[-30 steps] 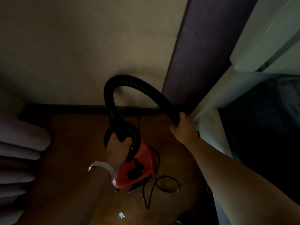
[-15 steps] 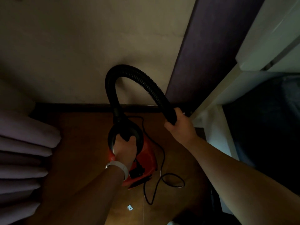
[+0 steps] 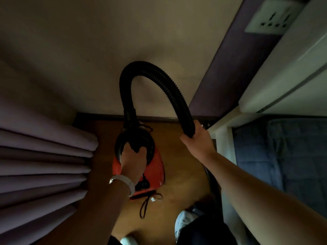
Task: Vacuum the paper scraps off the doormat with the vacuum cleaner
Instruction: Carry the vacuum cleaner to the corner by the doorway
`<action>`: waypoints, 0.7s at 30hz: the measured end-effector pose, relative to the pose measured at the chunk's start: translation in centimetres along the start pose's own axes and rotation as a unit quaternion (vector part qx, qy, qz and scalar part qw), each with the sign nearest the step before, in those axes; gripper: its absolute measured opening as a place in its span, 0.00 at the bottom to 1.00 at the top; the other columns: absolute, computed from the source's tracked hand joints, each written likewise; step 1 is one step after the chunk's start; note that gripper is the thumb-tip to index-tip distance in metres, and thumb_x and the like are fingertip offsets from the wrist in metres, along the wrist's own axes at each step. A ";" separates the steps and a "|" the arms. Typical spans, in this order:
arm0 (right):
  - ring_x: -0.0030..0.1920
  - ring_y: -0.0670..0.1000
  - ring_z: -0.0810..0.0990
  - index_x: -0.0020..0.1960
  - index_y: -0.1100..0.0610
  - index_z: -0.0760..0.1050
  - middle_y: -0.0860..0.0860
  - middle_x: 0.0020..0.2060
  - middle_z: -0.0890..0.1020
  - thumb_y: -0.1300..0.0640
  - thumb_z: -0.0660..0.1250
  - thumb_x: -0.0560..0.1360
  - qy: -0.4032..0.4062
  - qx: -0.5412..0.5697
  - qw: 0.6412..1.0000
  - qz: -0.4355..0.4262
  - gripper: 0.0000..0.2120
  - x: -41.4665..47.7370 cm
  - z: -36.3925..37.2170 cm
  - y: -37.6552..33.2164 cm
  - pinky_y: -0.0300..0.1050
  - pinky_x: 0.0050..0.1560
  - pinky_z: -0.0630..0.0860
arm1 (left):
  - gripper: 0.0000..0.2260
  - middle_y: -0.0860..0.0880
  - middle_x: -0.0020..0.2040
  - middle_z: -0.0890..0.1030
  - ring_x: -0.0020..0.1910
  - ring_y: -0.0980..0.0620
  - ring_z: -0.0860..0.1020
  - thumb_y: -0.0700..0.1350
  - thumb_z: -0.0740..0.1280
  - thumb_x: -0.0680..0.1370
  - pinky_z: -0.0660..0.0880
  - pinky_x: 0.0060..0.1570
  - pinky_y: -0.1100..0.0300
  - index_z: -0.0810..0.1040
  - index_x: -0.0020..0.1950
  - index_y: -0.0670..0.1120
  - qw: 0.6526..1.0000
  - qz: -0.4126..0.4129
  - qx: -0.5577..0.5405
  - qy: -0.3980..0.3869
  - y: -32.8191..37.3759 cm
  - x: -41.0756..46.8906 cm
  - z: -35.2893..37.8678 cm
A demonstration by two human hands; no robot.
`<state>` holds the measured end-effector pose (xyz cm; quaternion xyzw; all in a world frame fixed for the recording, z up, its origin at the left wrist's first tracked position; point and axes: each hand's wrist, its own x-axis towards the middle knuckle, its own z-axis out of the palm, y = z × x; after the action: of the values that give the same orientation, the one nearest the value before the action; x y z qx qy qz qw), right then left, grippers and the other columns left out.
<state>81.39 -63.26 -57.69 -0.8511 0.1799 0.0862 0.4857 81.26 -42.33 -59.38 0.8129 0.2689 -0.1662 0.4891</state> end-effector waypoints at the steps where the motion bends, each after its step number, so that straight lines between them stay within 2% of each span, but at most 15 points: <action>1: 0.30 0.43 0.75 0.53 0.49 0.71 0.47 0.35 0.77 0.57 0.69 0.73 -0.001 -0.005 1.000 0.005 0.11 -0.9 -0.9 -1.6 0.35 0.26 0.70 | 0.15 0.47 0.45 0.80 0.36 0.50 0.78 0.41 0.64 0.77 0.71 0.27 0.64 0.74 0.64 0.41 1.000 0.006 0.005 0.003 1.5 -1.2 -1.2; 4: 0.27 0.42 0.74 0.52 0.51 0.71 0.47 0.34 0.76 0.57 0.70 0.74 0.003 -0.013 1.000 0.015 0.10 -3.5 -3.7 -6.4 0.33 0.24 0.68 | 0.13 0.50 0.42 0.78 0.35 0.54 0.76 0.40 0.65 0.78 0.69 0.29 0.62 0.73 0.62 0.42 1.000 0.015 0.025 0.007 5.7 -4.7 -4.7; 7: 0.24 0.41 0.73 0.50 0.51 0.71 0.47 0.31 0.75 0.59 0.70 0.73 0.007 -0.015 1.000 0.016 0.10 -6.2 -6.6 -11.4 0.32 0.22 0.67 | 0.17 0.48 0.47 0.78 0.37 0.59 0.74 0.41 0.65 0.78 0.67 0.31 0.64 0.72 0.66 0.41 0.999 0.026 0.032 0.009 9.2 -8.4 -8.0; 9: 0.25 0.41 0.73 0.48 0.51 0.71 0.47 0.31 0.75 0.59 0.70 0.73 0.007 -0.016 1.000 0.008 0.09 -7.9 -8.6 -14.6 0.31 0.23 0.67 | 0.16 0.49 0.47 0.77 0.38 0.61 0.71 0.40 0.65 0.78 0.66 0.33 0.65 0.72 0.66 0.43 0.999 0.031 0.031 0.012 11.6 -10.8 -10.2; 11: 0.27 0.42 0.73 0.49 0.52 0.72 0.47 0.31 0.75 0.59 0.70 0.73 0.021 -0.012 1.000 0.006 0.08 -9.5 -10.7 -17.9 0.31 0.24 0.68 | 0.12 0.51 0.44 0.76 0.38 0.59 0.73 0.40 0.65 0.78 0.67 0.32 0.65 0.71 0.61 0.46 0.999 0.035 0.027 0.004 14.2 -13.2 -12.5; 13: 0.29 0.45 0.75 0.49 0.51 0.72 0.48 0.32 0.76 0.59 0.70 0.73 0.046 0.009 0.999 0.010 0.09 -11.3 -12.7 -21.1 0.32 0.25 0.68 | 0.08 0.48 0.43 0.78 0.37 0.53 0.76 0.39 0.64 0.78 0.67 0.30 0.64 0.73 0.57 0.43 0.998 0.050 0.032 -0.010 16.6 -15.6 -14.6; 15: 0.29 0.42 0.75 0.49 0.51 0.72 0.47 0.31 0.76 0.58 0.70 0.73 0.077 0.026 0.997 0.005 0.09 -13.4 -14.4 -24.3 0.33 0.26 0.68 | 0.04 0.45 0.40 0.78 0.34 0.50 0.75 0.39 0.64 0.78 0.67 0.27 0.64 0.74 0.52 0.43 0.997 0.062 0.037 -0.020 18.9 -17.9 -16.7; 18: 0.27 0.38 0.73 0.44 0.51 0.69 0.46 0.29 0.74 0.61 0.69 0.73 0.118 0.044 0.992 -0.025 0.10 -16.4 -16.3 -28.9 0.32 0.26 0.67 | 0.01 0.46 0.36 0.75 0.31 0.51 0.72 0.39 0.63 0.78 0.65 0.25 0.64 0.72 0.47 0.43 0.996 0.084 0.033 -0.025 21.7 -21.0 -19.5; 21: 0.25 0.39 0.72 0.40 0.47 0.67 0.46 0.29 0.73 0.60 0.69 0.73 0.148 0.054 0.987 -0.042 0.13 -18.9 -17.8 -32.9 0.34 0.25 0.67 | 0.03 0.49 0.35 0.73 0.32 0.51 0.72 0.40 0.63 0.78 0.65 0.29 0.62 0.71 0.46 0.42 0.992 0.120 0.025 -0.037 23.7 -23.1 -22.1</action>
<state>76.29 -59.05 -16.34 -0.8338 0.2185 -0.0709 0.5021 77.11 -38.06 -20.06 0.8445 0.1472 -0.1428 0.4947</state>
